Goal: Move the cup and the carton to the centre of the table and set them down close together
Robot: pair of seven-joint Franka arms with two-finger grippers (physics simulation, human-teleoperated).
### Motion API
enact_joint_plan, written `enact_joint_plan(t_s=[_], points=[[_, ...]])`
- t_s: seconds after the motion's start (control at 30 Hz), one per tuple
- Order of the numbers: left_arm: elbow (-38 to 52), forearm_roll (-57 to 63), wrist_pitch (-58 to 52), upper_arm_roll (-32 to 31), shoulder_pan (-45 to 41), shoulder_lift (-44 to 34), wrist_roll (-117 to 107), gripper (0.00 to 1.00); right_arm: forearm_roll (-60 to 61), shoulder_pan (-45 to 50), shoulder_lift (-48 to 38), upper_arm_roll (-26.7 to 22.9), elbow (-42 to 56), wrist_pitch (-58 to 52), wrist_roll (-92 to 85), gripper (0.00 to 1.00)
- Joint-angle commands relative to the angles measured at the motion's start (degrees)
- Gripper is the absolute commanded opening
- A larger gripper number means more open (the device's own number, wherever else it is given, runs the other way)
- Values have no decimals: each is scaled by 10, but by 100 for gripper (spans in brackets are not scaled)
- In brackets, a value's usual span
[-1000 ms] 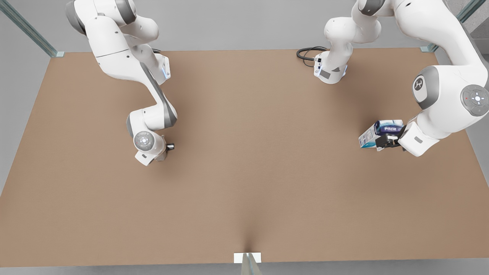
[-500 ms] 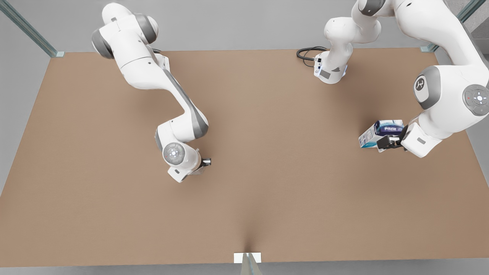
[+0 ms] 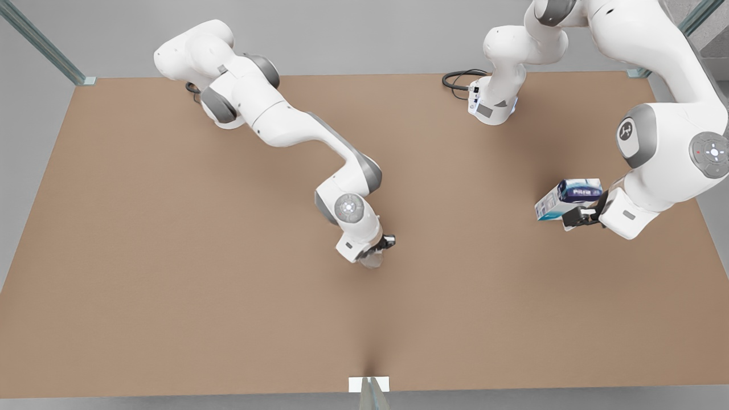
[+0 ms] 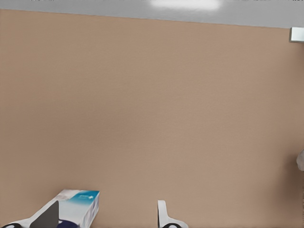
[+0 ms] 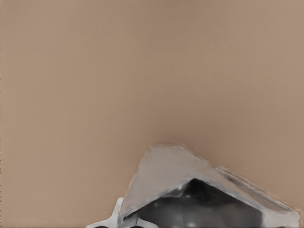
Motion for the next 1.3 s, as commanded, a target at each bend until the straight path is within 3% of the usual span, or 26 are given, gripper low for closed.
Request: enact_joint_plan(t_s=[0.0,0.13,0.23,0.27,0.3,0.37,0.4,0.57,0.73,1.27], points=[[0,-1,0,-1,-1,0,-8,100,-2,4,1,-1,0,-1,1,21],[-51,-2,6,-1,-4,-35,-134,100,-3,17,8,-10,0,12,12,21],[-74,-1,25,-1,-4,-47,-195,100,-3,19,13,-14,-1,15,22,39],[-108,-2,30,-1,-4,-65,-259,100,-3,19,13,-15,-1,16,23,42],[-160,-2,60,0,-4,-91,-331,100,-3,19,13,-16,-2,21,23,54],[-216,-6,90,17,-4,-114,-438,100,-3,27,13,-22,-2,21,41,66],[-237,-8,105,30,-4,-122,-468,100,-3,27,13,-22,-2,21,44,68],[-277,-35,112,72,-4,-123,-578,100,-3,27,11,-24,-2,20,43,69],[-389,-41,175,114,-3,-176,-577,100,-3,32,9,-32,-5,15,44,69],[-465,-41,204,176,-3,-182,-572,100,17,40,-3,-58,-2,-1,45,70]])
